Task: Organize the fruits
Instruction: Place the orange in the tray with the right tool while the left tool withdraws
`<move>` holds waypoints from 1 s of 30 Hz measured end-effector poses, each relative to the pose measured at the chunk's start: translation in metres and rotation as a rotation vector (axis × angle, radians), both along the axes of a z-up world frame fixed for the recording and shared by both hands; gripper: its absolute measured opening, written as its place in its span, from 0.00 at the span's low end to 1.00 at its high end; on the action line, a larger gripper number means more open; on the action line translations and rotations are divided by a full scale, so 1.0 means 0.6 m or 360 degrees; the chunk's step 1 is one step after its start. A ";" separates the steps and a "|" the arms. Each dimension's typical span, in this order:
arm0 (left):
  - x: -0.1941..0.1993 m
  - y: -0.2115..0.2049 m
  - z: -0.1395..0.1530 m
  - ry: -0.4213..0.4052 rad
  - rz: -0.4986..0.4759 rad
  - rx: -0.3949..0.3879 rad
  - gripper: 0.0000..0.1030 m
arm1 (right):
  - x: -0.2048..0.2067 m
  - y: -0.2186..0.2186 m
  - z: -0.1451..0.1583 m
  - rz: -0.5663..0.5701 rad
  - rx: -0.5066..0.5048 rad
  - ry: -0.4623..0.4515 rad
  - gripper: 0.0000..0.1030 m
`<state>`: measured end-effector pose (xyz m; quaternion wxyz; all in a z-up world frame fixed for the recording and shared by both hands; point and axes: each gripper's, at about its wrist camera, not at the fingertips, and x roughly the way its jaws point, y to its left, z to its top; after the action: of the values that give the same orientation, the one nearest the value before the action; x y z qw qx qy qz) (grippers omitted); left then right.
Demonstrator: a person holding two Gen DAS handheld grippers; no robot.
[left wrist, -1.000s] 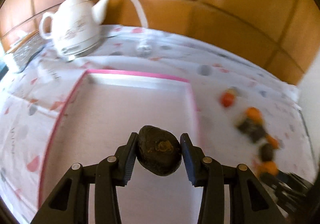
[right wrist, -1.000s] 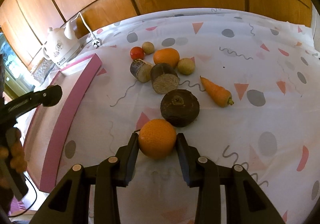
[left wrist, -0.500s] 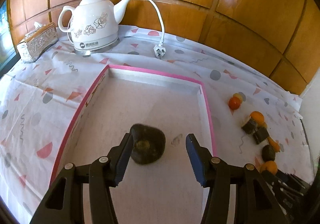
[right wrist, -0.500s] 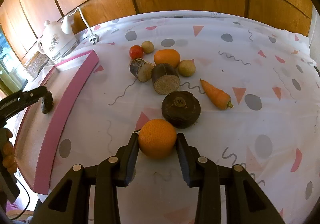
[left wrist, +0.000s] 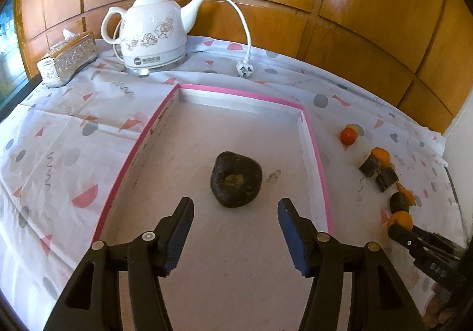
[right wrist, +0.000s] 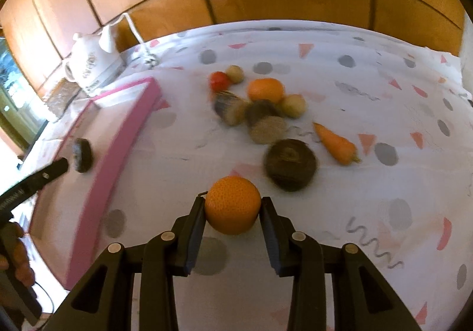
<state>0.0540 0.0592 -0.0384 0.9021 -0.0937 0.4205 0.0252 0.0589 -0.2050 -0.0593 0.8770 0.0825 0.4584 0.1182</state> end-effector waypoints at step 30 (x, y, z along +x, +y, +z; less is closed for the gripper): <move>-0.034 0.071 0.003 -0.0036 0.0181 -0.0014 0.64 | 0.035 0.249 0.045 0.0593 -0.0012 -0.0044 0.39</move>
<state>0.0338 0.1019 -0.0364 0.9035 -0.1217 0.4042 0.0736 0.0797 -0.0555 -0.0323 0.8463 -0.0089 0.4543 0.2780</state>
